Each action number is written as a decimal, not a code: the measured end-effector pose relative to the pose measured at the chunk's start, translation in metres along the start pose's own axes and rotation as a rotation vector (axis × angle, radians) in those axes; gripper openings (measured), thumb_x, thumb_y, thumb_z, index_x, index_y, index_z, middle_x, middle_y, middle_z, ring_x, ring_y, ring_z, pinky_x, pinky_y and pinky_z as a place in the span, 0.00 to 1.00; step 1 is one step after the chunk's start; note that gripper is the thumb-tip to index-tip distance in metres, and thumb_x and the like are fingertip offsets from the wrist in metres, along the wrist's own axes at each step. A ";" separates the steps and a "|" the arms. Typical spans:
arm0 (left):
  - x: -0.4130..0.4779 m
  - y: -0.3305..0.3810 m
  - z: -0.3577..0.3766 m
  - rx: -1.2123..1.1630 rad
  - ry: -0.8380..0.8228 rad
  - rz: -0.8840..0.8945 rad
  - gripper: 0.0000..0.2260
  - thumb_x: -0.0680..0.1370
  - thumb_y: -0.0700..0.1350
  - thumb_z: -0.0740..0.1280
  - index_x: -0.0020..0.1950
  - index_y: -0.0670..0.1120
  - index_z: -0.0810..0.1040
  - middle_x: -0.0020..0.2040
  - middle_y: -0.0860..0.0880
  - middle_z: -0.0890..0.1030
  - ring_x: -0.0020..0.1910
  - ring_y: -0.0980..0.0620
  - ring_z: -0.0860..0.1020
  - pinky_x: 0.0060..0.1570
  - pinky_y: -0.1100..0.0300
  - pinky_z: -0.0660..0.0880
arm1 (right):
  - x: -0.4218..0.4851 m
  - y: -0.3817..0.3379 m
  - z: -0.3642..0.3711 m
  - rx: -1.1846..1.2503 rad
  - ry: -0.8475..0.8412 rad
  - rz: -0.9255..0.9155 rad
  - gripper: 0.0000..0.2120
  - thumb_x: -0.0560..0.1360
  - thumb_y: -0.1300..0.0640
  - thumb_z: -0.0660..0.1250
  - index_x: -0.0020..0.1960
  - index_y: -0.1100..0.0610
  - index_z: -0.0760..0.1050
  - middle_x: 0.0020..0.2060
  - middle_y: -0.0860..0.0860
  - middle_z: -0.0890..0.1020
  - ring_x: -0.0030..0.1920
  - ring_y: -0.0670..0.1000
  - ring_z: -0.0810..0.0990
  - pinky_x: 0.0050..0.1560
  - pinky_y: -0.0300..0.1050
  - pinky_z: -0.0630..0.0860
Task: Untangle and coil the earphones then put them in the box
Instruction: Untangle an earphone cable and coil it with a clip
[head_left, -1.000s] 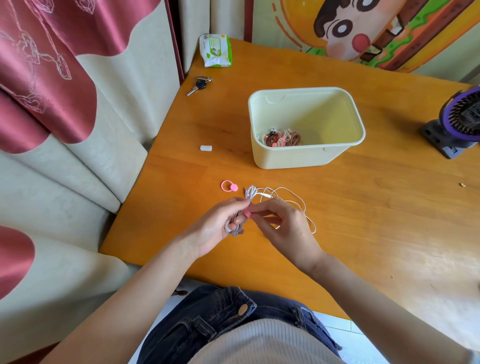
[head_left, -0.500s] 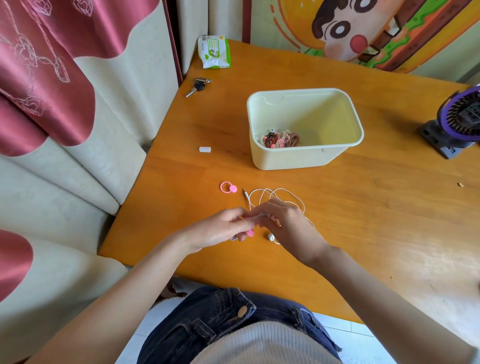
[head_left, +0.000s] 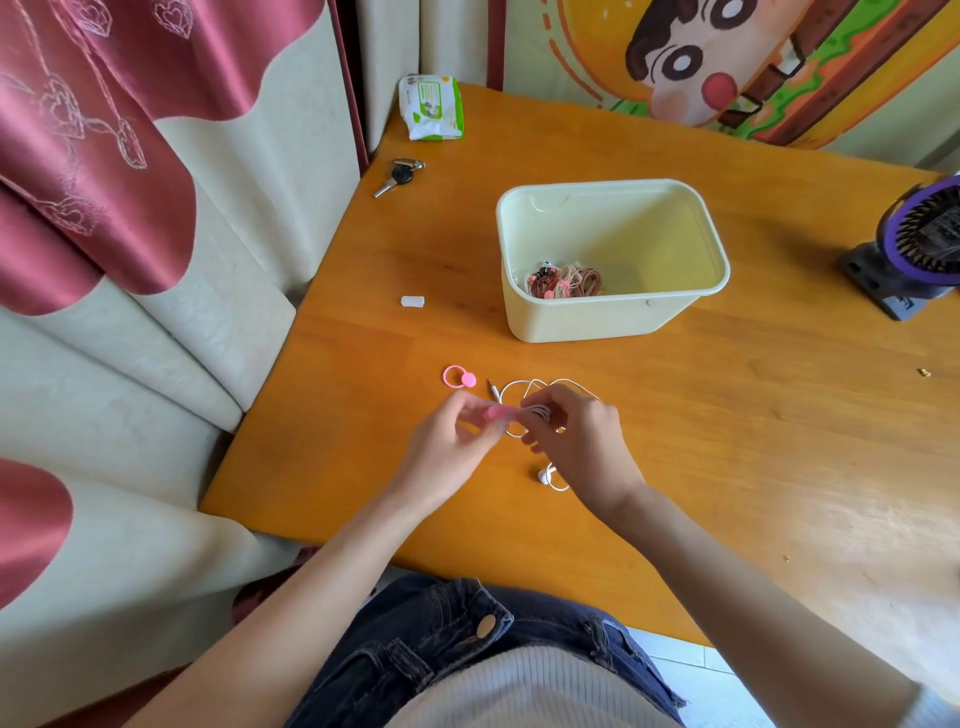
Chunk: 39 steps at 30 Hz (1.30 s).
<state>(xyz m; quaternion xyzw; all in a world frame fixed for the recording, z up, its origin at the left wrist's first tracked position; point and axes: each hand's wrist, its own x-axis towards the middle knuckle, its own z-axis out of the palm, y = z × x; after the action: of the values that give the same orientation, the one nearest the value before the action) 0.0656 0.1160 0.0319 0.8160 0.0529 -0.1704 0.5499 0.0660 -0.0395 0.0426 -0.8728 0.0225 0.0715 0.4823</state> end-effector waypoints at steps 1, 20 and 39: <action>0.000 0.000 0.003 -0.027 0.024 0.005 0.05 0.76 0.51 0.67 0.47 0.51 0.78 0.42 0.55 0.80 0.43 0.54 0.79 0.42 0.67 0.70 | 0.000 -0.002 0.003 -0.011 0.005 -0.010 0.03 0.74 0.59 0.69 0.42 0.54 0.76 0.30 0.48 0.81 0.31 0.42 0.81 0.36 0.39 0.78; 0.003 -0.001 -0.009 -0.219 0.080 0.072 0.03 0.74 0.45 0.70 0.45 0.46 0.79 0.40 0.43 0.83 0.40 0.46 0.83 0.43 0.57 0.80 | -0.005 -0.017 0.007 0.014 -0.117 -0.060 0.04 0.74 0.63 0.69 0.45 0.55 0.76 0.36 0.51 0.83 0.37 0.46 0.82 0.40 0.40 0.79; 0.012 0.006 -0.016 0.221 0.215 0.442 0.05 0.79 0.39 0.61 0.46 0.44 0.66 0.39 0.51 0.72 0.35 0.55 0.71 0.33 0.69 0.68 | 0.007 -0.040 0.013 0.504 -0.081 0.222 0.05 0.73 0.61 0.70 0.45 0.64 0.79 0.33 0.55 0.83 0.33 0.46 0.83 0.38 0.39 0.80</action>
<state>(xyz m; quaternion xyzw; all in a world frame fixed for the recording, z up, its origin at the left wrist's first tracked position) 0.0818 0.1277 0.0385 0.8762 -0.0873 0.0369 0.4725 0.0757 -0.0071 0.0683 -0.7140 0.1159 0.1508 0.6738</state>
